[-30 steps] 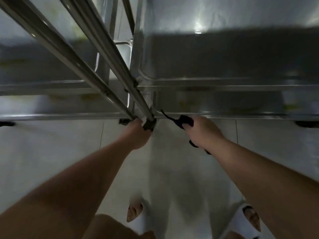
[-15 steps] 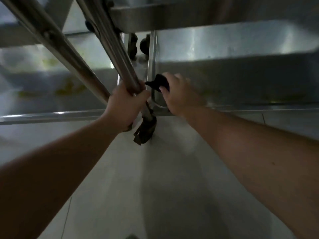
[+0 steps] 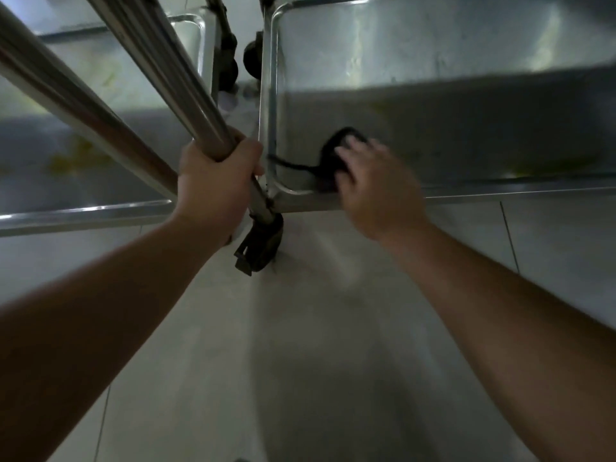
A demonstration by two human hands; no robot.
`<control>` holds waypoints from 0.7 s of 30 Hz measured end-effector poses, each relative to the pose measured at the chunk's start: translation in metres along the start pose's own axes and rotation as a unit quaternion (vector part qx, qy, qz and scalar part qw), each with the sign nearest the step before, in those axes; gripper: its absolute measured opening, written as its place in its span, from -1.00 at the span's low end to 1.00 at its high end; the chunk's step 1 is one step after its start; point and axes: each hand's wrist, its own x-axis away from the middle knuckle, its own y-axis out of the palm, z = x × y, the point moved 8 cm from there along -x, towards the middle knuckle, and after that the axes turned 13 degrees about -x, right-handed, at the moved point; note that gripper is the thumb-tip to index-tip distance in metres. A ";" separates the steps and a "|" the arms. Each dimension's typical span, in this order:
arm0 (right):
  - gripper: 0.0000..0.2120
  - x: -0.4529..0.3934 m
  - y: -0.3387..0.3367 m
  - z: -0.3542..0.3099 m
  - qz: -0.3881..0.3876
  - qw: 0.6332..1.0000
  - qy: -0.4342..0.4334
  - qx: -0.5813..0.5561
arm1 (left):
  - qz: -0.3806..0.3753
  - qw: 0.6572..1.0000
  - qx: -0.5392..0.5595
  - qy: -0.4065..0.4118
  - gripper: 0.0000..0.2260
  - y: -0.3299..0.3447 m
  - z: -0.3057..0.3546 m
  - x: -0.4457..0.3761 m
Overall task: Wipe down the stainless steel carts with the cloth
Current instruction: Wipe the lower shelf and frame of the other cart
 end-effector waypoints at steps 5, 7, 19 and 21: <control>-0.52 0.018 -0.100 0.134 0.118 0.969 0.197 0.089 | 0.005 1.000 0.013 0.005 -0.89 0.003 0.000 0.002; -0.49 0.014 -0.116 0.162 0.126 0.943 0.296 0.084 | 0.013 0.999 0.035 0.002 -0.88 0.004 -0.001 0.002; -0.35 -0.074 0.069 -0.095 -0.178 0.978 -0.109 -0.024 | -0.016 0.996 0.080 0.031 -0.74 0.007 0.005 -0.001; -0.43 -0.084 0.067 -0.088 -0.189 0.971 -0.143 -0.011 | -0.020 0.996 0.081 0.038 -0.77 0.007 0.006 -0.001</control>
